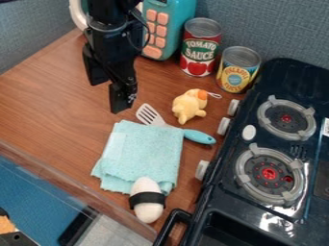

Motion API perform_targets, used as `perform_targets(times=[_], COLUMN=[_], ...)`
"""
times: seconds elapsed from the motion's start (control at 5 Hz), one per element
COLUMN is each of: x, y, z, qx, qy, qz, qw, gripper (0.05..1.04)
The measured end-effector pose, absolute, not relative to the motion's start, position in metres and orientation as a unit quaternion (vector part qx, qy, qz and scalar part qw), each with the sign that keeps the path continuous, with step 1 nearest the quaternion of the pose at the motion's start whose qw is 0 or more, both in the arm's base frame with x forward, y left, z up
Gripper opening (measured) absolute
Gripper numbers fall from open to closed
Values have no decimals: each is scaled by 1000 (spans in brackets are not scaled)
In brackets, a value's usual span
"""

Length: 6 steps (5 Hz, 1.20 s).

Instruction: Move the egg to the top edge of the table

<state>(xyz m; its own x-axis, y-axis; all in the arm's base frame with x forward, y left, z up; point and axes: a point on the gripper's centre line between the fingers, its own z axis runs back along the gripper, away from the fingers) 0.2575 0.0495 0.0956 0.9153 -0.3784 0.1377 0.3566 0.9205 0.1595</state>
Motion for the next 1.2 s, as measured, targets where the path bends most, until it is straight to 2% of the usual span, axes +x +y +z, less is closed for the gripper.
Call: perform_targets(times=[0.2, 0.6, 1.0, 1.2], x=[255, 233, 213, 201], y=[48, -5, -53, -54], z=[89, 63, 55, 45], qx=[61, 28, 29, 31], qy=[-72, -52, -78, -83], qz=[-187, -173, -125, -84], qw=[978, 983, 989, 992], gripper=[1001, 1001, 1001, 1001])
